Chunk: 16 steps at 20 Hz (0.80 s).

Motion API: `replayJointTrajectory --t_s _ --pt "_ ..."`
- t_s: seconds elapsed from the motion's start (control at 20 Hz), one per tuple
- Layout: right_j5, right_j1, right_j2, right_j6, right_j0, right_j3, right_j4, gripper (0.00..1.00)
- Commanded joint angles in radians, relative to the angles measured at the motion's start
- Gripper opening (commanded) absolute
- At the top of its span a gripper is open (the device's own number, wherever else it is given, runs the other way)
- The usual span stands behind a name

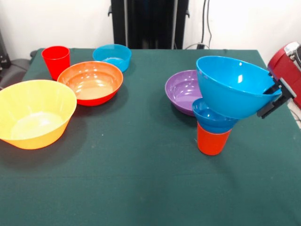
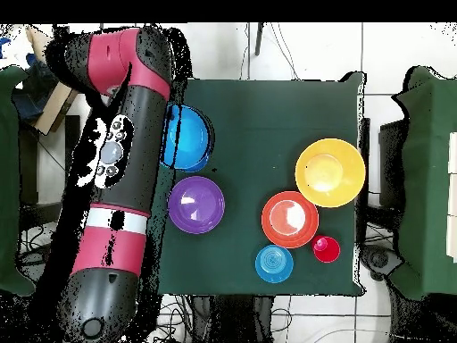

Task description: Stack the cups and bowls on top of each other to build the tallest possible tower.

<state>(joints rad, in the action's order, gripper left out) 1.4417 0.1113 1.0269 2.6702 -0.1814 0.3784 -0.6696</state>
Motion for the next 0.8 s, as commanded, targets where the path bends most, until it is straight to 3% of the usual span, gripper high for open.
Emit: replayJointTrajectory --t_s 0.05,0.8 --pt "-0.015 -0.025 -0.114 -0.074 0.018 0.075 0.073 0.0" --pt "-0.128 -0.09 -0.23 -0.098 -0.05 0.257 0.105 0.0"
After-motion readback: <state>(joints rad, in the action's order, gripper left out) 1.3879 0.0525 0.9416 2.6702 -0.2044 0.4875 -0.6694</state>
